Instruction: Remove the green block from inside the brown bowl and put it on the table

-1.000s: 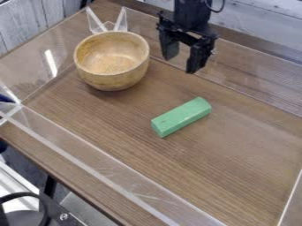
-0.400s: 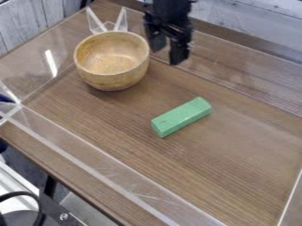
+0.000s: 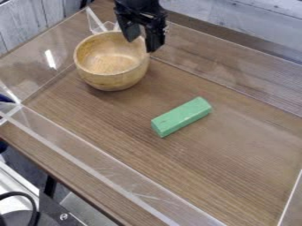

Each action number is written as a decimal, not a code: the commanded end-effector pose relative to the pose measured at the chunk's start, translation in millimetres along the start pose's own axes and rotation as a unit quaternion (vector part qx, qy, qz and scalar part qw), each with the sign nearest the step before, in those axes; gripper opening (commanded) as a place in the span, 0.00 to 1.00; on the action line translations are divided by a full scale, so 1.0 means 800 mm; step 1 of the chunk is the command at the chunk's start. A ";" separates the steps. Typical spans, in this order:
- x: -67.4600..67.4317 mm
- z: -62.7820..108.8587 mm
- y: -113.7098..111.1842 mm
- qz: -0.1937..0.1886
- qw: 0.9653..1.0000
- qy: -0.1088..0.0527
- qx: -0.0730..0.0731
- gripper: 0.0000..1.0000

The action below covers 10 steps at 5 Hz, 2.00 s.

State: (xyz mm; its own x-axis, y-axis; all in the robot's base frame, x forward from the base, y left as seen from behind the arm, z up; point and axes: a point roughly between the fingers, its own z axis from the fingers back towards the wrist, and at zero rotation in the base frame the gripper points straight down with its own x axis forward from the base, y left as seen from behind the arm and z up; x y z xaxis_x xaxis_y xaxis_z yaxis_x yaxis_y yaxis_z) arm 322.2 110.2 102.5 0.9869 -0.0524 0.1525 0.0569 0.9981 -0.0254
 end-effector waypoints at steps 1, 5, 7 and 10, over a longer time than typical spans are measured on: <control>0.023 0.041 0.002 -0.005 0.998 -0.050 0.044 1.00; 0.059 0.010 0.002 0.006 0.997 -0.080 0.016 1.00; 0.067 -0.016 0.016 0.023 0.997 -0.068 -0.003 0.00; 0.059 -0.049 0.023 0.001 0.998 -0.048 -0.031 0.00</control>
State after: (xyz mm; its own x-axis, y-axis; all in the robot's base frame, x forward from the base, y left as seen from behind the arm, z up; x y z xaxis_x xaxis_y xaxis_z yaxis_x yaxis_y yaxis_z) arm 366.6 115.9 51.4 0.9803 -0.0501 0.1912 0.0725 0.9910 -0.1123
